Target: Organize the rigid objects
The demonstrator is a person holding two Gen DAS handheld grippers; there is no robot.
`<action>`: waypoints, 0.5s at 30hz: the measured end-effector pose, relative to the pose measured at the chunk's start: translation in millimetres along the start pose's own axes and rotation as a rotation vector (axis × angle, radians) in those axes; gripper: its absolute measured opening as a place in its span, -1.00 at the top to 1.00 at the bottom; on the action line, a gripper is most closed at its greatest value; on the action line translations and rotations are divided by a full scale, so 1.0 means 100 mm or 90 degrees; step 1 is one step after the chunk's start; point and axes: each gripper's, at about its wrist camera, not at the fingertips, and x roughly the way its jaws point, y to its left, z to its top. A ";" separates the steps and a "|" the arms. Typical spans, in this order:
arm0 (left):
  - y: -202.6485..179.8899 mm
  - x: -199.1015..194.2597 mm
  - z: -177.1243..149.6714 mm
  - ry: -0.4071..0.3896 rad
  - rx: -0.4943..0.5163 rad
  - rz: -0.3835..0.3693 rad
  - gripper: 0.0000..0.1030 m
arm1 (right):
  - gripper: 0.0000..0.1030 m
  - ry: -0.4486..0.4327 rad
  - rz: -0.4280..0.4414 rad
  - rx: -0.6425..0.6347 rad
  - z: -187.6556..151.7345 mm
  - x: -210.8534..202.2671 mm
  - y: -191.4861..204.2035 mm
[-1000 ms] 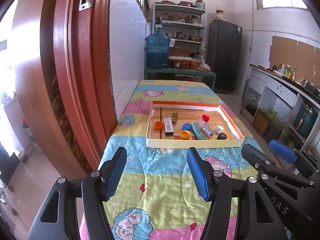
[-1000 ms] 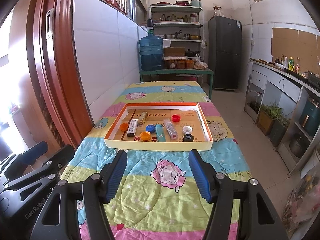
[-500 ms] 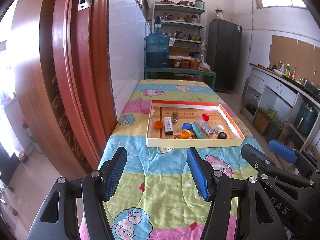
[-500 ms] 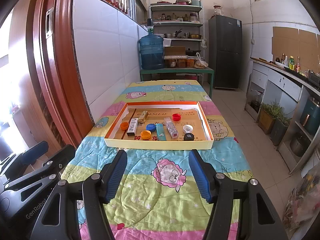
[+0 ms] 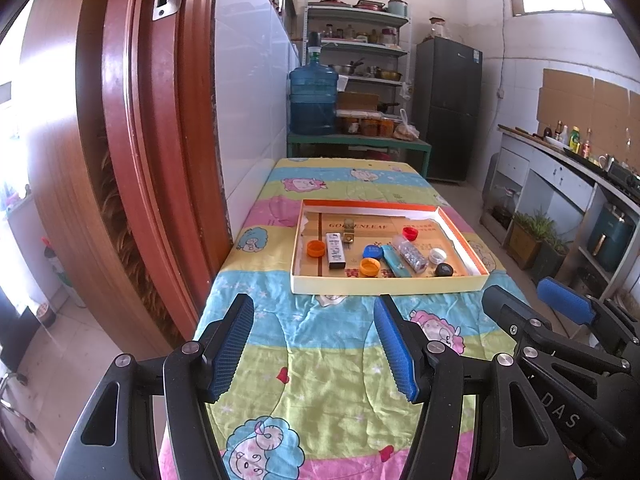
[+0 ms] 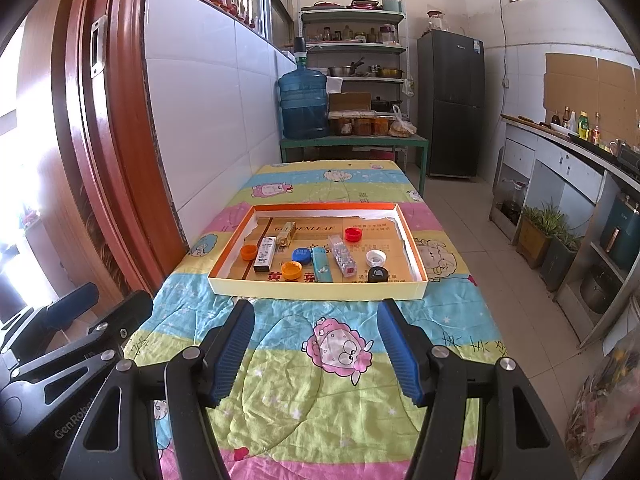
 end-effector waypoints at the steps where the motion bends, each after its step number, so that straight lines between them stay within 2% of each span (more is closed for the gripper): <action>1: 0.00 0.00 0.00 0.000 0.000 0.001 -0.25 | -0.23 0.000 0.000 0.000 0.00 0.00 0.00; 15: -0.01 0.00 0.00 0.000 0.000 0.000 -0.25 | -0.23 0.001 0.001 0.000 0.00 0.01 -0.01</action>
